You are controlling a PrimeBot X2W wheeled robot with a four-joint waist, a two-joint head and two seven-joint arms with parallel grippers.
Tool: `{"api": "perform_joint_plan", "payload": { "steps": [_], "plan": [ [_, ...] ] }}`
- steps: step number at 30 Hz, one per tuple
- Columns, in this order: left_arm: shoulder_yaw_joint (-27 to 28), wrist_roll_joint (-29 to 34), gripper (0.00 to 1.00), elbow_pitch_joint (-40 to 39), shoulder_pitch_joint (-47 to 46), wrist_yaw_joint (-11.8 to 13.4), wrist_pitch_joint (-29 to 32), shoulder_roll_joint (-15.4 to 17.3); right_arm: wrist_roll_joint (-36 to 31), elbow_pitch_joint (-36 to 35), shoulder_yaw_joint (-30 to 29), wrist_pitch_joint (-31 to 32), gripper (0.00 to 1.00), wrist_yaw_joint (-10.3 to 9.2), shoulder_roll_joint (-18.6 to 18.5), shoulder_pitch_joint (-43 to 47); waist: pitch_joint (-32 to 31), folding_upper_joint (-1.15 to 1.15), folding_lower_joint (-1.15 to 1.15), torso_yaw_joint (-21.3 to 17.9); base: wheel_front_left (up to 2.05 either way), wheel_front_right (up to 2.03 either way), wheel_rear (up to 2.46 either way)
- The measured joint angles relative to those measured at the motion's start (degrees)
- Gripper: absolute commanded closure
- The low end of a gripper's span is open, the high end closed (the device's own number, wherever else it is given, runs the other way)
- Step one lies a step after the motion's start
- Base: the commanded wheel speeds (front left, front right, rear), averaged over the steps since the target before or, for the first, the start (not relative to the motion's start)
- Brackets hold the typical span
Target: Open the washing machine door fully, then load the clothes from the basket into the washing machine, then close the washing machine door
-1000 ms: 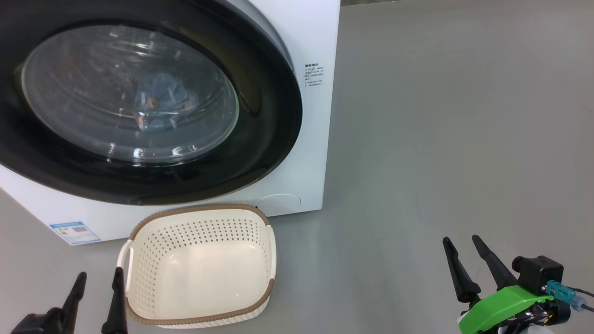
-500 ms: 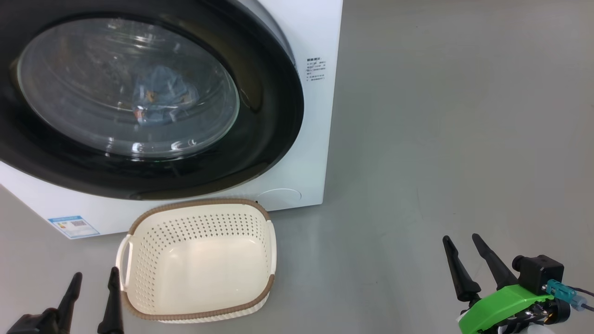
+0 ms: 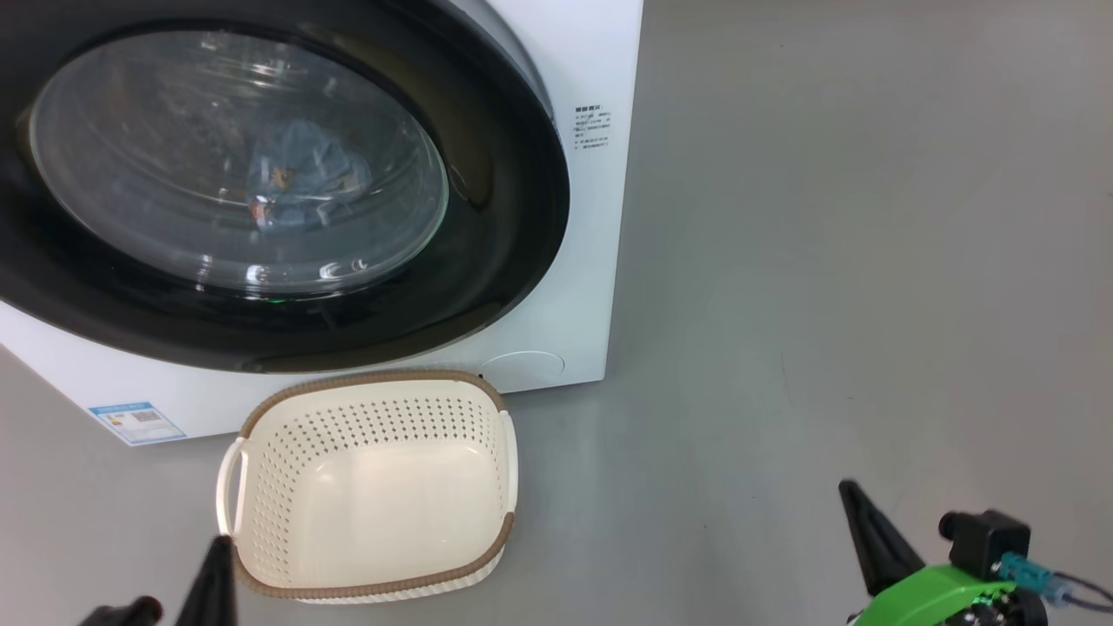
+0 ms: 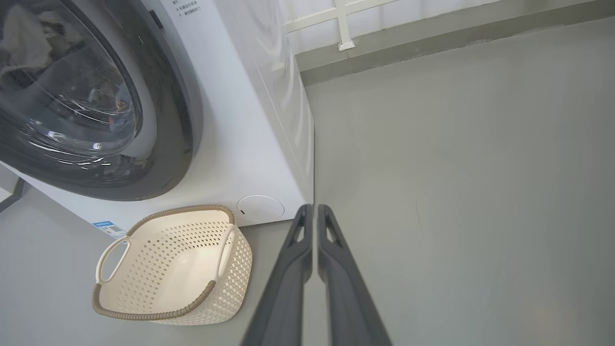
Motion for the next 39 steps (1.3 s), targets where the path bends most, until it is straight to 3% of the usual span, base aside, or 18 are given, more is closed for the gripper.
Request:
{"api": "perform_joint_plan", "payload": {
  "steps": [5, 39],
  "plan": [
    [-0.6, -0.6, 1.00, 2.0, 0.2, 0.0, 0.5, -2.1, 0.6, 2.2, 0.1, 0.3, 1.00, 0.00, 1.1, 1.4, 0.0, 0.00, 0.00, 0.0, 0.00, 0.00, 0.00],
    [0.5, -19.3, 1.00, 1.6, -0.4, 0.0, 5.7, -2.8, 18.3, -1.2, -2.9, 5.6, 1.00, 0.00, 2.2, 1.4, -1.6, 0.00, 0.01, 1.3, 0.00, 0.00, 0.00]
  ]
}}
